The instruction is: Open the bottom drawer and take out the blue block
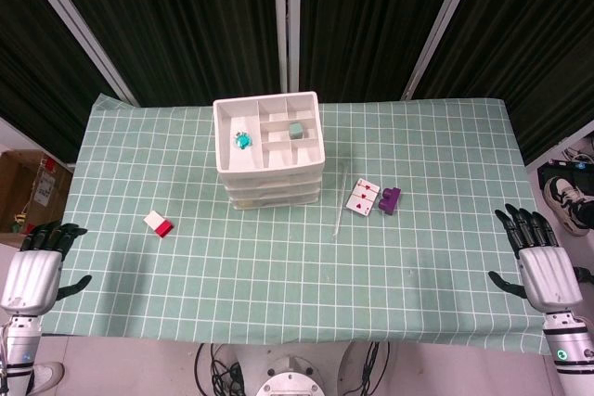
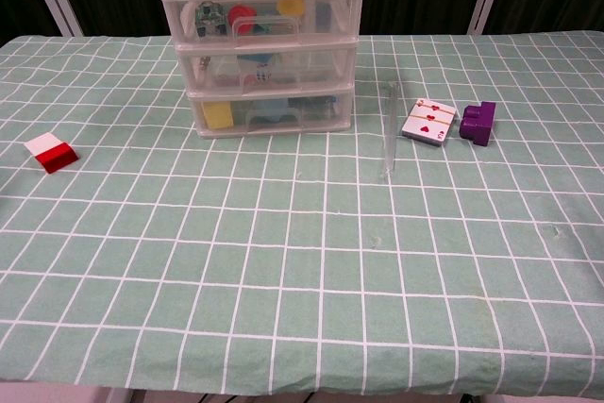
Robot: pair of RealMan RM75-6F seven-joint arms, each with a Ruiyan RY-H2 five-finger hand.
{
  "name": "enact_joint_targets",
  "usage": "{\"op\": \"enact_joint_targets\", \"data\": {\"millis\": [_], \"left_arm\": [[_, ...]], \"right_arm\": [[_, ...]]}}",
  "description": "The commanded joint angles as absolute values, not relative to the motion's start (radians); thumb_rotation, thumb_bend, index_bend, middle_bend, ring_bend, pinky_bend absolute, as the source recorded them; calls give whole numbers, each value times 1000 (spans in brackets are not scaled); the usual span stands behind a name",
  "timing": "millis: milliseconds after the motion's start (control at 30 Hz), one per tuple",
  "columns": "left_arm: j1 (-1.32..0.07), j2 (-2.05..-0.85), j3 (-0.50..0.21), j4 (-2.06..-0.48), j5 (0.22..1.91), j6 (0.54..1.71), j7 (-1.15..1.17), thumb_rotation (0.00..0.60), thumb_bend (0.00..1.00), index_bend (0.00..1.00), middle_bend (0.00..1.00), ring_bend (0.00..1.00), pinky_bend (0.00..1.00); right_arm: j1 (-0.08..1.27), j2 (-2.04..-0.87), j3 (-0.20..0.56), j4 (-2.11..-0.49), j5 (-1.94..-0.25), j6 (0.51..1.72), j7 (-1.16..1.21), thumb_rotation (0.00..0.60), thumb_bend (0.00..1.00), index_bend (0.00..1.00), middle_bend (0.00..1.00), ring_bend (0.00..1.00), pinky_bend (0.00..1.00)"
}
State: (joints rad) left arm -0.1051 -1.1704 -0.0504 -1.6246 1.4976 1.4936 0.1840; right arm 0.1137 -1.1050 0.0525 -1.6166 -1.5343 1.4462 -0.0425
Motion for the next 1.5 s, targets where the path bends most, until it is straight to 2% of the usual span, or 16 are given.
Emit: {"op": "enact_joint_targets", "data": {"millis": [33, 400, 567, 633, 700, 767, 900, 1067, 1267, 1367, 1500], "left_arm": [[-108, -1175, -52, -1620, 1494, 1488, 182, 600, 0, 269, 232, 163, 185], [-105, -1176, -50, -1624, 1503, 1503, 185, 600, 0, 269, 232, 164, 185], [-96, -1174, -43, -1629, 1516, 1518, 179, 600, 0, 269, 232, 164, 185], [-91, -1174, -40, -1629, 1524, 1528, 175, 600, 0, 269, 232, 164, 185], [-83, -1174, -36, -1627, 1531, 1541, 169, 600, 0, 269, 232, 164, 185], [-75, -1175, -33, -1625, 1535, 1554, 161, 600, 0, 269, 232, 163, 185], [-60, -1178, -29, -1615, 1546, 1580, 147, 600, 0, 269, 232, 164, 185], [-46, -1186, -25, -1591, 1554, 1599, 123, 600, 0, 269, 232, 163, 185], [-41, -1202, -28, -1555, 1548, 1600, 87, 600, 0, 269, 232, 163, 185], [-40, -1209, -32, -1537, 1541, 1599, 66, 600, 0, 269, 232, 164, 185], [-38, -1216, -40, -1513, 1526, 1596, 39, 600, 0, 269, 232, 164, 185]], "right_arm": [[118, -1107, 54, -1615, -1536, 1442, -43, 600, 55, 0, 0, 0, 0], [121, -1106, 52, -1618, -1558, 1454, -33, 600, 55, 0, 0, 0, 0], [164, -1116, 59, -1628, -1619, 1442, -43, 600, 64, 0, 2, 0, 3], [207, -1115, 63, -1650, -1659, 1403, -86, 600, 70, 0, 28, 0, 42], [261, -1116, 77, -1688, -1689, 1345, -155, 600, 69, 0, 88, 25, 132], [321, -1125, 98, -1731, -1702, 1274, -246, 600, 69, 0, 163, 115, 238], [429, -1165, 152, -1801, -1681, 1139, -456, 600, 69, 0, 255, 282, 387], [554, -1267, 216, -1822, -1573, 983, -726, 600, 69, 0, 427, 489, 573], [682, -1420, 247, -1758, -1417, 874, -1033, 600, 137, 26, 767, 801, 853], [735, -1503, 256, -1698, -1351, 865, -1140, 600, 167, 34, 831, 858, 909], [796, -1591, 265, -1623, -1268, 868, -1233, 600, 179, 40, 857, 884, 936]]}}
